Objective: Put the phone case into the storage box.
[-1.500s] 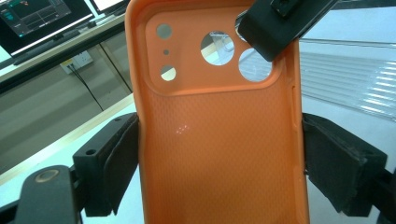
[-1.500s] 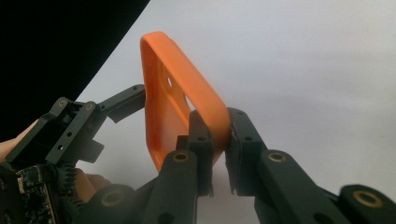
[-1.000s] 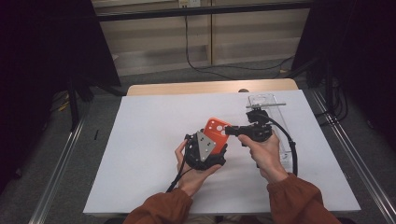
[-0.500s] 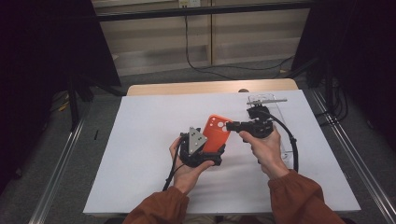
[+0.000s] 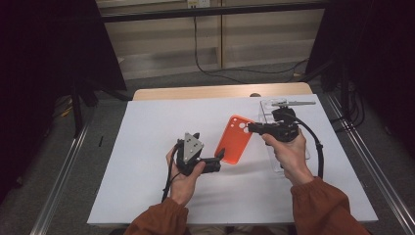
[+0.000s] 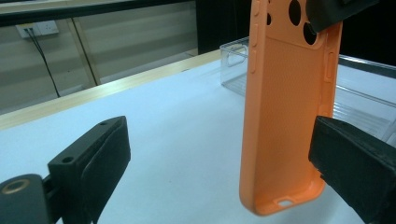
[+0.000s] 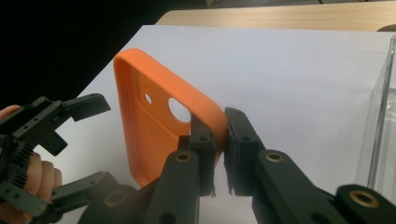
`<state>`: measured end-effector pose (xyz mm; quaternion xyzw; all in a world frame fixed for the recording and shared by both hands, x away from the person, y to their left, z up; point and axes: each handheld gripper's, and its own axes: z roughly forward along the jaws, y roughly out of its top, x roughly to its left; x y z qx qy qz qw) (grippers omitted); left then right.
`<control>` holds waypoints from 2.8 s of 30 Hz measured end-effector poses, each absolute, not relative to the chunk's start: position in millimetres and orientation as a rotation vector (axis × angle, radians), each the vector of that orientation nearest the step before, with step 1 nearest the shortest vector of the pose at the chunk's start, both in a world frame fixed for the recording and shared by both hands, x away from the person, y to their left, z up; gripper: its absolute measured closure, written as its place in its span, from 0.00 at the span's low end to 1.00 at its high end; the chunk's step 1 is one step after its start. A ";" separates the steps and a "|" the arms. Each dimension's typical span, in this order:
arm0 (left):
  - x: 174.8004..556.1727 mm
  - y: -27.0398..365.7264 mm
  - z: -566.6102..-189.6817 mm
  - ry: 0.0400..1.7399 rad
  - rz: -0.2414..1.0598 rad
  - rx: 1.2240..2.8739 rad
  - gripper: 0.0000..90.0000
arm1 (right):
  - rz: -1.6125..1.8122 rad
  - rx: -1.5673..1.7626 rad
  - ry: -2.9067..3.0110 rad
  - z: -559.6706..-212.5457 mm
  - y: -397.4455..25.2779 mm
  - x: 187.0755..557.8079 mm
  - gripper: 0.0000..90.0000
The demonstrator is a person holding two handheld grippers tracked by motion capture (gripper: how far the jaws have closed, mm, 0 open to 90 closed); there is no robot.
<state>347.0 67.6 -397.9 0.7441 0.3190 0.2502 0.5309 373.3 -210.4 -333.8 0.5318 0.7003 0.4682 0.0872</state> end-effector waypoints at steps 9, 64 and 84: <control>344.4 88.6 -403.1 0.753 0.602 1.668 0.07 | 1.398 1.518 2.063 -330.2 -217.5 372.3 0.92; 318.2 199.8 -416.9 0.918 0.653 1.569 0.04 | 1.288 1.343 1.868 -295.8 -289.0 385.7 0.92; 309.3 212.7 -421.7 0.941 0.664 1.575 0.04 | 1.194 1.271 1.787 -280.2 -315.3 405.2 0.92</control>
